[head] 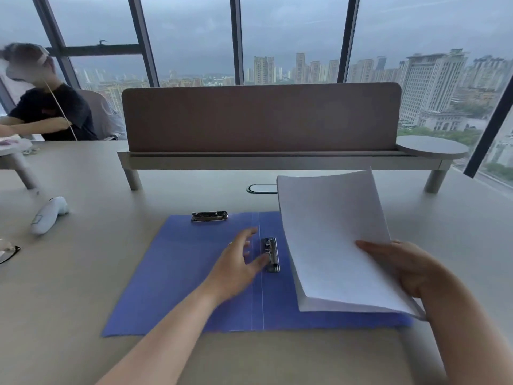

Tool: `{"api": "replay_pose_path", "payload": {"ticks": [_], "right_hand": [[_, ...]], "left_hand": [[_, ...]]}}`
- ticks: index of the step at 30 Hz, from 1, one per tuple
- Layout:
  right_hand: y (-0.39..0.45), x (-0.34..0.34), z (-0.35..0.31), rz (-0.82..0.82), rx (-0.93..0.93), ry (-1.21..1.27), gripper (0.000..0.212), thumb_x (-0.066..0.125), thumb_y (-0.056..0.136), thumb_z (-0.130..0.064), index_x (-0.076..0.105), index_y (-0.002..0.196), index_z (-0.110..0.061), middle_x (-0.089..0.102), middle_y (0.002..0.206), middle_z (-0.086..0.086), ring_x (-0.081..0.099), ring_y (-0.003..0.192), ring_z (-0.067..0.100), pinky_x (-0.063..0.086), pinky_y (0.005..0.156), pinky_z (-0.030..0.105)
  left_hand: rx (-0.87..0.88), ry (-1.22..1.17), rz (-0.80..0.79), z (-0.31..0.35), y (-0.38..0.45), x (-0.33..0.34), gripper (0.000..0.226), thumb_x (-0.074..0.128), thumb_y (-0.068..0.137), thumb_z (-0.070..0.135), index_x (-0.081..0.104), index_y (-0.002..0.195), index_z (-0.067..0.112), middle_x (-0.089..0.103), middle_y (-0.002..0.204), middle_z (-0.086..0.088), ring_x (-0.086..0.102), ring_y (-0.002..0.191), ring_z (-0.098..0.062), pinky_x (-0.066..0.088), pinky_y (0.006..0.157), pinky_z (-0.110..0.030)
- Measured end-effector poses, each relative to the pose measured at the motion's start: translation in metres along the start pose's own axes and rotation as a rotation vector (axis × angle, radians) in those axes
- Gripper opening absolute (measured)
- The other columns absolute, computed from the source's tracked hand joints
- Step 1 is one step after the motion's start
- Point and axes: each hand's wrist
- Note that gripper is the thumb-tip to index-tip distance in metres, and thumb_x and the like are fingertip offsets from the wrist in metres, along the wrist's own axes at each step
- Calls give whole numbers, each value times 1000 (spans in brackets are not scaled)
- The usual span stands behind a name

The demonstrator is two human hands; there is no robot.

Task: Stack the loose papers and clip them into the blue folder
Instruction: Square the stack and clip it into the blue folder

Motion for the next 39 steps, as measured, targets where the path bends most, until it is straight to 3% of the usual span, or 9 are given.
{"api": "replay_pose_path", "payload": {"ticks": [2, 4, 7, 11, 16, 20, 24, 29, 39], "right_hand": [[6, -4, 0, 41, 24, -45, 24, 73, 83, -7, 70, 105, 3, 77, 86, 22, 73, 62, 32, 63, 62, 48], [9, -3, 0, 55, 45, -132, 24, 75, 82, -4, 70, 104, 5, 76, 86, 24, 72, 64, 33, 62, 67, 52], [12, 4, 2, 91, 54, -250, 9, 70, 86, 0, 69, 95, 4, 74, 72, 21, 69, 51, 29, 61, 53, 45], [15, 3, 3, 98, 67, -294, 12, 71, 87, -4, 70, 98, 1, 74, 90, 27, 69, 64, 33, 59, 75, 55], [15, 1, 3, 101, 76, -306, 15, 72, 87, -6, 70, 101, 1, 74, 93, 27, 70, 66, 34, 59, 73, 52], [17, -3, 3, 127, 76, -298, 18, 73, 86, -6, 70, 102, 2, 74, 95, 29, 69, 70, 35, 59, 76, 55], [20, -1, 5, 134, 48, -296, 17, 72, 86, -5, 70, 101, 3, 73, 91, 26, 67, 64, 32, 59, 75, 52], [24, 3, 7, 123, 39, -264, 13, 72, 86, -5, 71, 98, -1, 73, 81, 21, 67, 55, 28, 61, 62, 43], [22, 11, 8, 115, 11, -235, 10, 72, 87, -4, 70, 96, -3, 73, 87, 22, 68, 63, 31, 60, 72, 46]], "left_hand": [[32, 113, -58, -3, 3, 2, 83, 72, 80, 48, 27, 149, 35, 47, 135, 16, 49, 123, -5, 39, 103, -25], [64, 254, -70, -5, 8, 4, 87, 71, 78, 55, 28, 150, 32, 51, 134, 18, 50, 122, -2, 39, 105, -26], [74, 353, 3, -8, 16, 5, 63, 62, 82, 59, 49, 138, 32, 62, 126, 16, 58, 112, -1, 47, 100, -32], [29, 289, 114, -1, 30, 7, 33, 57, 91, 50, 67, 115, 29, 70, 108, 16, 64, 96, -2, 51, 88, -29], [-31, 275, 225, 0, 48, 11, 25, 56, 92, 48, 71, 98, 30, 67, 95, 18, 63, 98, -7, 50, 81, -28], [-21, 285, 294, -8, 54, 12, 11, 63, 88, 44, 69, 95, 40, 61, 109, 15, 58, 109, -8, 50, 87, -34], [-10, 291, 236, -13, 53, 12, 31, 59, 87, 52, 67, 112, 37, 64, 119, 17, 55, 118, -8, 47, 96, -37], [-45, 293, 84, -10, 49, 11, 62, 55, 82, 62, 43, 139, 41, 52, 138, 23, 57, 117, -17, 45, 100, -42], [-30, 170, -31, -5, 38, 6, 75, 65, 65, 62, 35, 132, 55, 55, 129, 28, 58, 113, -20, 44, 102, -43]]}}
Point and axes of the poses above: each hand's wrist, its own y-axis towards the middle knuckle, its own x-axis out of the palm, z = x × y
